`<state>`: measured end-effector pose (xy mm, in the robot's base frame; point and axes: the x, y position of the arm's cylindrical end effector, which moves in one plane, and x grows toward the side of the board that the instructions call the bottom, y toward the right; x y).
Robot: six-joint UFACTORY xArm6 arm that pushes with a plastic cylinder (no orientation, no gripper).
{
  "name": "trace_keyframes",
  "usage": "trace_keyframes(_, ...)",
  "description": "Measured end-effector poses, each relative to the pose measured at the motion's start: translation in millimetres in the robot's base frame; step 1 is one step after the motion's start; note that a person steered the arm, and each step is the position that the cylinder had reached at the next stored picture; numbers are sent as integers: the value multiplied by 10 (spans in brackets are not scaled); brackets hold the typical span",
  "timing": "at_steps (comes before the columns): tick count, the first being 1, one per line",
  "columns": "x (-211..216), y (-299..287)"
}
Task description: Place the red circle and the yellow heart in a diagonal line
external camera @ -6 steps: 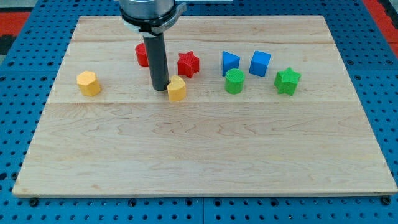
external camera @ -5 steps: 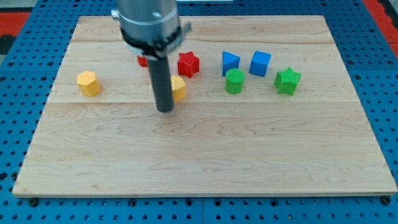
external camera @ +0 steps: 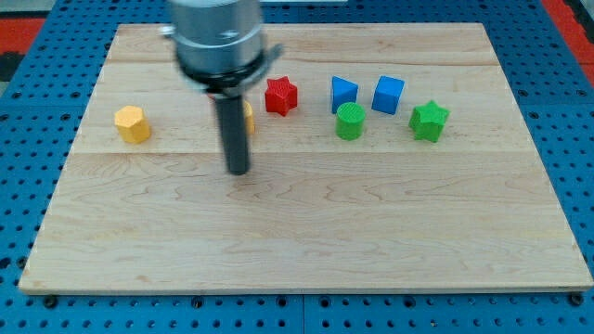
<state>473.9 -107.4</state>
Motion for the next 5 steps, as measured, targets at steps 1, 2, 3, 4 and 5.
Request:
trace_keyframes(1, -168, -769)
trace_keyframes(2, -567, -830)
trace_keyframes(3, -460, -830)
trace_keyframes(4, -1028, -424)
trace_keyframes(5, -1509, -714)
